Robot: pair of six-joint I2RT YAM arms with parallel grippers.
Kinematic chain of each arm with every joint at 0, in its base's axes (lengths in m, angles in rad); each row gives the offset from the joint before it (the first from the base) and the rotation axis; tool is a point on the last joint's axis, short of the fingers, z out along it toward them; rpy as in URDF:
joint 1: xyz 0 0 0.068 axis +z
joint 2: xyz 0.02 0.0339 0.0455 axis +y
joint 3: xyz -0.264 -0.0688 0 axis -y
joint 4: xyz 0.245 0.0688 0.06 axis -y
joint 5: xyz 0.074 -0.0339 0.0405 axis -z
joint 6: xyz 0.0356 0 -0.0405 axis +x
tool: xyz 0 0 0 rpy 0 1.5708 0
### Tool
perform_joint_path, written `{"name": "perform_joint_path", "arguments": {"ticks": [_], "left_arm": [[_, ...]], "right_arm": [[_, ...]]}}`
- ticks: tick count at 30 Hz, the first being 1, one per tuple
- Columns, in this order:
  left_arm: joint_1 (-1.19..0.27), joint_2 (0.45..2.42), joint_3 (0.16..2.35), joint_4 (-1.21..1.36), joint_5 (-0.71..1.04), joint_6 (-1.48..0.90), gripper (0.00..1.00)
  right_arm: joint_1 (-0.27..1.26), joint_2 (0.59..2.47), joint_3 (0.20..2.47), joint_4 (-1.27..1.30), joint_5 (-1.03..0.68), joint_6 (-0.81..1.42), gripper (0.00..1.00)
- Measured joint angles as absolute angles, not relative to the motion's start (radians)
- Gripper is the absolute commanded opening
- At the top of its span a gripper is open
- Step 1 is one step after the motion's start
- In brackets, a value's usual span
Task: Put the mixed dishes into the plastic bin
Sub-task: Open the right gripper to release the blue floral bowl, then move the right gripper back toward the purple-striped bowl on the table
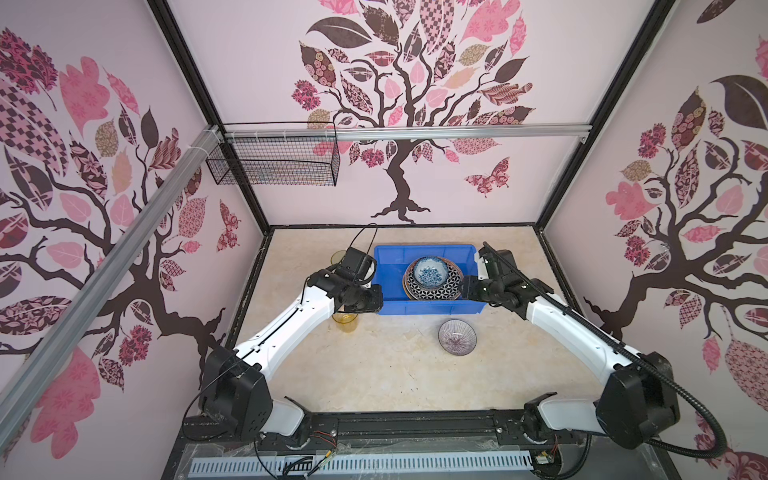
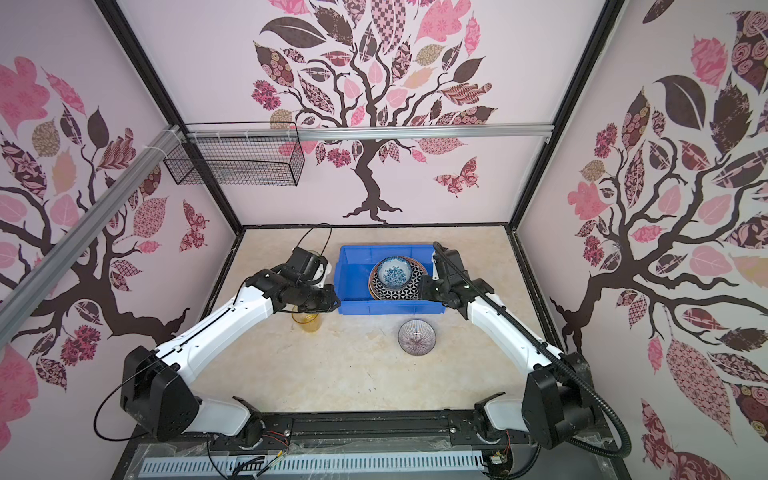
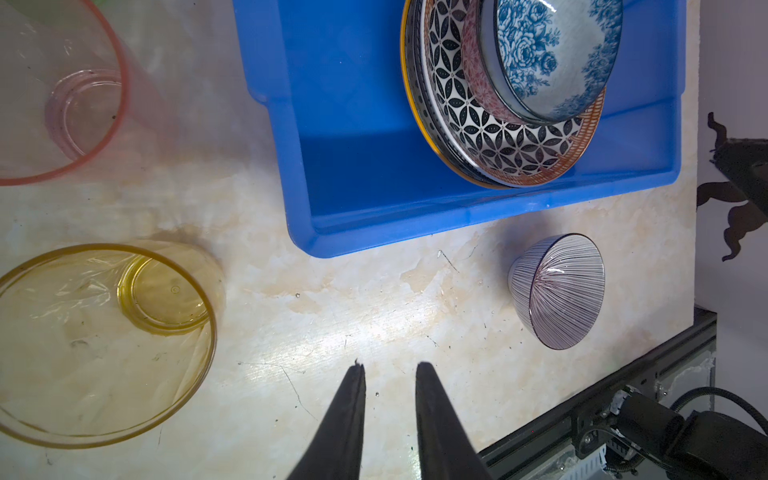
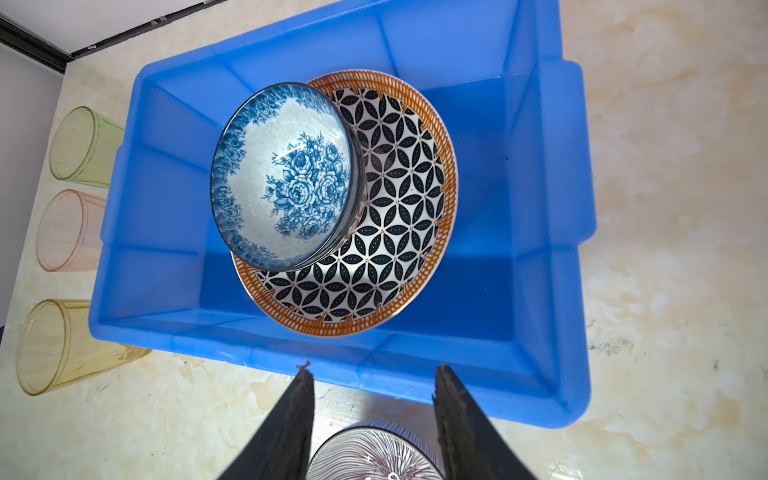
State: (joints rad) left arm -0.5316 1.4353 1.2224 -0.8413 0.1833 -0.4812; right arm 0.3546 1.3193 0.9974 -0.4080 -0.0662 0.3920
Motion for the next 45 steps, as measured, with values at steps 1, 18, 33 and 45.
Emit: {"name": "perform_joint_path", "arguments": {"ticks": [1, 18, 33, 45], "left_arm": [[-0.538, 1.435, 1.222, -0.842, 0.178, -0.483, 0.25], [-0.562, 1.418, 1.223, -0.849, 0.115, -0.499, 0.26], [-0.57, 1.418, 1.223, -0.849, 0.108, -0.499, 0.26], [-0.57, 1.418, 1.223, -0.849, 0.106, -0.501, 0.26]], "right_arm": [[0.355, 1.311, 0.992, -0.408, -0.068, 0.392, 0.52], [0.354, 1.141, 0.834, -0.469, -0.041, 0.386, 0.55], [0.354, 1.084, 0.768, -0.498, -0.044, 0.409, 0.57], [0.354, 1.059, 0.701, -0.5, -0.075, 0.427, 0.58]]}}
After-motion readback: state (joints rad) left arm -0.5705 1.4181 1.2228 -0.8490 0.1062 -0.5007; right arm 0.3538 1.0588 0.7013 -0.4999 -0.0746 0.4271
